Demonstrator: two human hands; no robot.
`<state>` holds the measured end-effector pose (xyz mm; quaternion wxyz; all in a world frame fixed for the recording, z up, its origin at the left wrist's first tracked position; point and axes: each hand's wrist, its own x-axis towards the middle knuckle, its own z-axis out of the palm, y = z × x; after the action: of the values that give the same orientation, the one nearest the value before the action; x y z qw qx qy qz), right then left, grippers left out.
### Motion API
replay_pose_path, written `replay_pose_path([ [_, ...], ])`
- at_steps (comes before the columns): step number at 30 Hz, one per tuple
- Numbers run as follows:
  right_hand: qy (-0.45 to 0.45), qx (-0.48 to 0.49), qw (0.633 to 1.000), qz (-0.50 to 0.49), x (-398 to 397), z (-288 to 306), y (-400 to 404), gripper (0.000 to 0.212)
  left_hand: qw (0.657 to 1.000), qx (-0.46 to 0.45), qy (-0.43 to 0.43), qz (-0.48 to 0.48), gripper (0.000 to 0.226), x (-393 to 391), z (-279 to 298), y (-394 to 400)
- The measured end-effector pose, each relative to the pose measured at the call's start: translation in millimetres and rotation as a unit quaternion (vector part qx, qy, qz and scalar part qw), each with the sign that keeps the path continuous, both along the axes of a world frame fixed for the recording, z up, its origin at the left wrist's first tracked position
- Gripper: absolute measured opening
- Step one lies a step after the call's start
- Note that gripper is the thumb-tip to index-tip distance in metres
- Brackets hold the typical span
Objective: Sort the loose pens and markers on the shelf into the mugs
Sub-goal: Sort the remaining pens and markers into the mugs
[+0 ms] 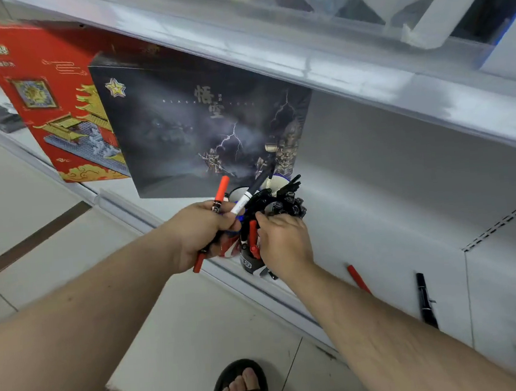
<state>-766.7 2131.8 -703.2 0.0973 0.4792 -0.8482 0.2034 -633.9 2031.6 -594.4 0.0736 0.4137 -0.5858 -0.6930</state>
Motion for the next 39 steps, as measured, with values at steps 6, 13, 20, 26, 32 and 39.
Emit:
replay_pose_path([
  [6,-0.052,0.244,0.968,-0.039,11,-7,1,0.057,0.999,0.001,0.010,-0.045,0.021,-4,-6,11],
  [13,-0.093,-0.005,0.993,-0.070,8,10,44,0.047,0.992,-0.022,0.014,-0.120,0.032,-17,-3,32],
  [20,-0.304,-0.111,0.871,-0.370,-77,-18,211,0.024,0.972,0.031,0.012,-0.231,0.025,-51,0,88],
  [26,-0.399,0.103,0.745,-0.524,-141,-82,286,0.057,0.966,0.009,-0.064,-0.249,0.025,-79,-9,119],
  [32,-0.382,0.184,0.753,-0.503,-165,-119,282,0.071,0.959,-0.026,-0.087,-0.267,0.015,-105,-14,136],
  [39,-0.341,0.300,0.804,-0.385,-171,-109,275,0.042,0.950,-0.022,-0.157,-0.270,0.013,-103,-36,124],
])
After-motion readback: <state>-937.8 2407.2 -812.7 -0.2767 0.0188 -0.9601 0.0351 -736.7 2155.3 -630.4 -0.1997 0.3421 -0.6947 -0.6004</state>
